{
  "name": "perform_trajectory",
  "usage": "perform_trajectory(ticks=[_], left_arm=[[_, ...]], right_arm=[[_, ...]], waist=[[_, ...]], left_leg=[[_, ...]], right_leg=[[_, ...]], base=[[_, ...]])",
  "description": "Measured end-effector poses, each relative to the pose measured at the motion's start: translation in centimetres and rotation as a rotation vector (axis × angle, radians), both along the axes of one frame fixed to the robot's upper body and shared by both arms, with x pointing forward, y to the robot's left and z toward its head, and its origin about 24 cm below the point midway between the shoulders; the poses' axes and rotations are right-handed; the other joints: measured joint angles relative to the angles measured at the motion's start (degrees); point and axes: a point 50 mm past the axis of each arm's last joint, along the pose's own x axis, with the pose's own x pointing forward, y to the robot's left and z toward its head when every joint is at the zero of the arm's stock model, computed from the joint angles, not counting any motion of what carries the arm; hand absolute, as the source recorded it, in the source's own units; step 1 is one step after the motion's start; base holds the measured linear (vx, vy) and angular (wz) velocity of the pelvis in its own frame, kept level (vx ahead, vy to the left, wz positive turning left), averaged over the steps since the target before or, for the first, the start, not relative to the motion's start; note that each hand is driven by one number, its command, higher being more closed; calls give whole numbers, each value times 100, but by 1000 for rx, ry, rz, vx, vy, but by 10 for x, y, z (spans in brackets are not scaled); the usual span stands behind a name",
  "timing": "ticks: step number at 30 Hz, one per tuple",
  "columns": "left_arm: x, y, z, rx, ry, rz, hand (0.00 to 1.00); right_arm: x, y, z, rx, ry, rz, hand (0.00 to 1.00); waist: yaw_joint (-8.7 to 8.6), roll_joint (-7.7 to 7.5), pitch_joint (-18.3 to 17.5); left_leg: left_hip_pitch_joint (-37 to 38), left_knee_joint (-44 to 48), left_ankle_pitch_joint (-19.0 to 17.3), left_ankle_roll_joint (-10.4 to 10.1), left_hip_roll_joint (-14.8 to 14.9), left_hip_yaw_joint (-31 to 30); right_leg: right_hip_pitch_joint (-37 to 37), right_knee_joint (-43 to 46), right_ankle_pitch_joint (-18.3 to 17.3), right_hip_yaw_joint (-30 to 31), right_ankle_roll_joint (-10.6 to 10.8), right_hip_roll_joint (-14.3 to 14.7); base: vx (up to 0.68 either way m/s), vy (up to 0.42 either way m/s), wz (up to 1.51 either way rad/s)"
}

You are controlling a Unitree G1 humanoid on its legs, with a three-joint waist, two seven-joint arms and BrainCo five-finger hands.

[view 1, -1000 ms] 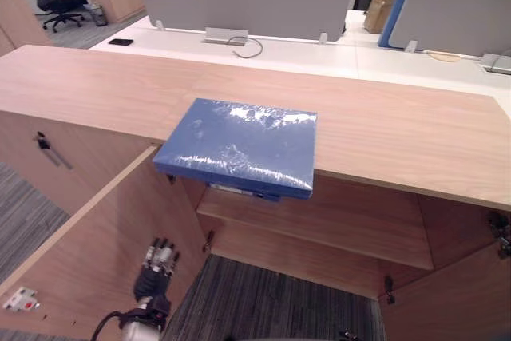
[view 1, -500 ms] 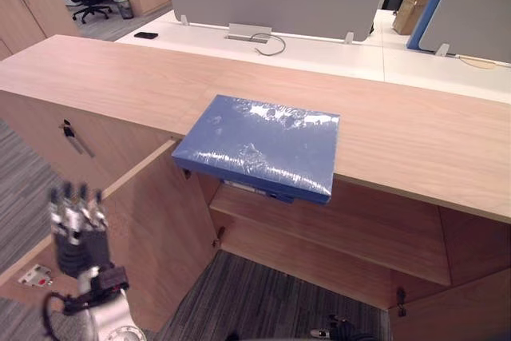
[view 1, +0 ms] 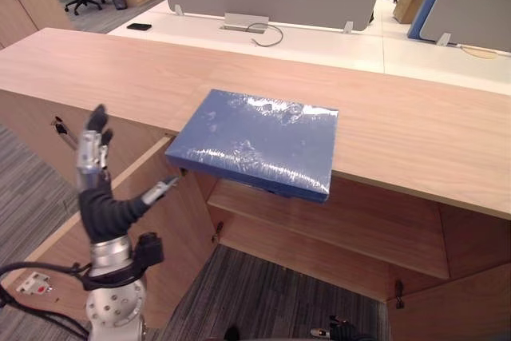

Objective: Walk over to the cabinet, pick up the folder, carry it to the office cabinet, place the folder inside the office cabinet, then close the office cabinet door

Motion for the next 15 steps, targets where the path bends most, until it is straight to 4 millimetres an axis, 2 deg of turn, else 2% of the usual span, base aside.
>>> perform_trajectory(ticks=[8,15], left_arm=[[9,-34,2,265,-21,-121,0],[16,-46,-11,471,5,-165,0]], right_arm=[[7,12,0,17,-12,57,0],[8,14,0,16,-15,89,0]], waist=[[-43,6,-10],[-89,8,-61]], left_leg=[[12,108,-104,2,26,179],[26,104,-105,0,34,245]], right_leg=[[-9,0,20,175,-22,-4],[-30,0,29,238,-29,0]], base=[[12,8,-11],[3,7,-5]])
